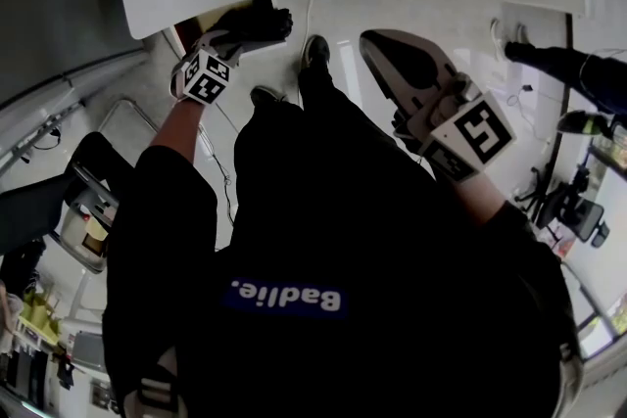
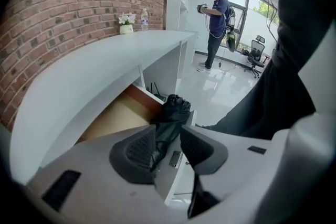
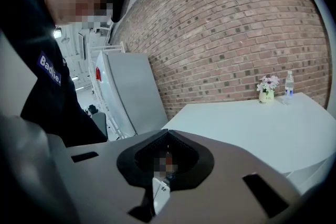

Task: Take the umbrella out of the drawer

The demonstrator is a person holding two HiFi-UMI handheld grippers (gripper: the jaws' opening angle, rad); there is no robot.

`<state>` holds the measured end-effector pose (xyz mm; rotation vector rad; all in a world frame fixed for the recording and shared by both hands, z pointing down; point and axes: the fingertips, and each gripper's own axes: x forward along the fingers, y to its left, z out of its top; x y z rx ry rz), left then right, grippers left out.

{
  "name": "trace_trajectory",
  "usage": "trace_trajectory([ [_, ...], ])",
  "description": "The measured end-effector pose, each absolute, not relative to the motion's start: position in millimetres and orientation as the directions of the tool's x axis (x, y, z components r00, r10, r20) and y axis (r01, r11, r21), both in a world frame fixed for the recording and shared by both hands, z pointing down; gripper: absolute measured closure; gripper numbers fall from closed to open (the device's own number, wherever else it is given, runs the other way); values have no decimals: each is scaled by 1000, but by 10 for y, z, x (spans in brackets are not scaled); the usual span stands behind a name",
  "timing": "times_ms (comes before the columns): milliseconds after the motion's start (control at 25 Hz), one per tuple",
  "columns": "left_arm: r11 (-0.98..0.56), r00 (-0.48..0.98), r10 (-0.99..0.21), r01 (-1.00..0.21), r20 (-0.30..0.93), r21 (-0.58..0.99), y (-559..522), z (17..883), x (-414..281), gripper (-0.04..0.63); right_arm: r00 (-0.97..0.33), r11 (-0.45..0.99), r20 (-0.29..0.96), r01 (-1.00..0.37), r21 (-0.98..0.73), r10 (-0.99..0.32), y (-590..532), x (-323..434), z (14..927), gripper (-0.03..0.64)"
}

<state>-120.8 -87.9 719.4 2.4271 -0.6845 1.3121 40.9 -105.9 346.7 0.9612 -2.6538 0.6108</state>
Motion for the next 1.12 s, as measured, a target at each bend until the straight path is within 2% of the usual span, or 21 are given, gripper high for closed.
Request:
trace_trajectory([
  [280, -877, 396, -219, -480, 892, -2, -954, 7718, -1235, 425, -739, 682, 396, -665, -303, -545, -1109, 483, 3663, 591],
  [800, -973, 236, -75, -230, 969, -19, -974, 8371, -1213, 324, -693, 627, 471, -711, -318, -546, -1040, 769, 3984, 591],
  [960, -980, 224, -63, -196, 973, -19, -1034, 8489, -1156, 321, -682, 616, 488, -720, -319, -545, -1033, 836, 4058, 591],
  [1120, -998, 192, -48, -42, 980, -41, -1036, 8577, -1053, 321, -670, 609, 507, -729, -312, -543, -1032, 901, 4117, 591],
])
